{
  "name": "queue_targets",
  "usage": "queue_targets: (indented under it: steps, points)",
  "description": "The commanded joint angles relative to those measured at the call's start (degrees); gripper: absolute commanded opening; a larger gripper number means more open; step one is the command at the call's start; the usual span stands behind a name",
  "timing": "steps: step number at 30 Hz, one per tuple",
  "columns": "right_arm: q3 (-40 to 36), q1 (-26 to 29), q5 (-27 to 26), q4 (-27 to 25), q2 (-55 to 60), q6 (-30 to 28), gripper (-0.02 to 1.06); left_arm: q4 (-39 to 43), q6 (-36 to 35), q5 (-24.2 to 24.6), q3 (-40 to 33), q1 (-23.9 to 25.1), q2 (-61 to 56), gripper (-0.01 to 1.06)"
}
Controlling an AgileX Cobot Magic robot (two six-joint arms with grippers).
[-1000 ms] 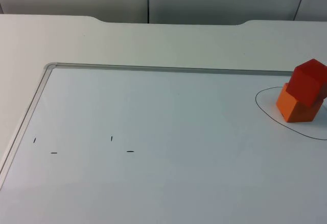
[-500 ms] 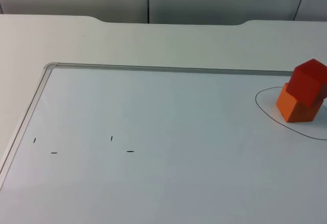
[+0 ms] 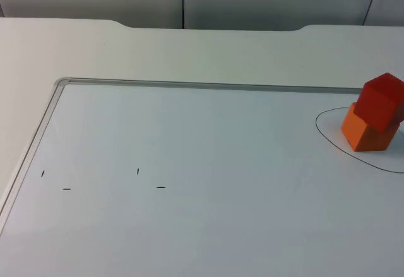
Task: Pick up one cube with the left hand and another cube with the right hand. First place the cube in the right hand at the target position, then stack the cube in the left hand on top.
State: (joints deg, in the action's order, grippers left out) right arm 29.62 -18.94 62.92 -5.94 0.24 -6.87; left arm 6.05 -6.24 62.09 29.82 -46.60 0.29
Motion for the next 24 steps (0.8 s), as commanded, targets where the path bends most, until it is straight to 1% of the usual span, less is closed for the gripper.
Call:
queue_targets:
  steps: [1, 3, 4, 6, 7, 8, 10, 13, 24]
  points:
    - [-0.3, -0.2, -1.0, 0.7, -0.2, 1.4, 1.05, 0.1, 0.0, -0.1, -0.4, -0.2, -0.3, 1.05]
    - [-0.3, -0.2, -1.0, 0.7, -0.2, 1.4, 1.05, 0.1, 0.0, -0.1, -0.4, -0.2, -0.3, 1.05]
    - [-0.3, -0.2, -1.0, 1.1, -0.2, 2.3, 1.05, 0.1, 0.0, -0.1, -0.4, -0.2, -0.3, 1.05]
    - [-0.5, -0.2, -1.1, 3.3, -0.2, 6.9, 1.05, 0.1, 0.0, -0.1, -0.4, -0.2, -0.3, 1.05]
    - [-0.5, -0.2, -1.1, 3.3, -0.2, 6.9, 1.05, 0.1, 0.0, -0.1, -0.4, -0.2, -0.3, 1.05]
    - [-0.5, -0.2, -1.1, 4.6, -0.2, 9.0, 1.05, 0.1, 0.0, -0.1, -0.4, -0.2, -0.3, 1.05]
    - [-0.5, -0.2, -1.1, 4.8, -0.2, 9.0, 1.05, 0.1, 0.0, -0.1, -0.4, -0.2, -0.3, 1.05]
    - [-0.5, -0.2, -1.1, 4.6, -0.2, 6.9, 1.05, 0.1, 0.0, -0.1, -0.4, -0.2, -0.3, 1.05]
    - [-0.5, -0.2, -1.1, 4.6, -0.2, 6.9, 1.05, 0.1, 0.0, -0.1, -0.4, -0.2, -0.3, 1.05]
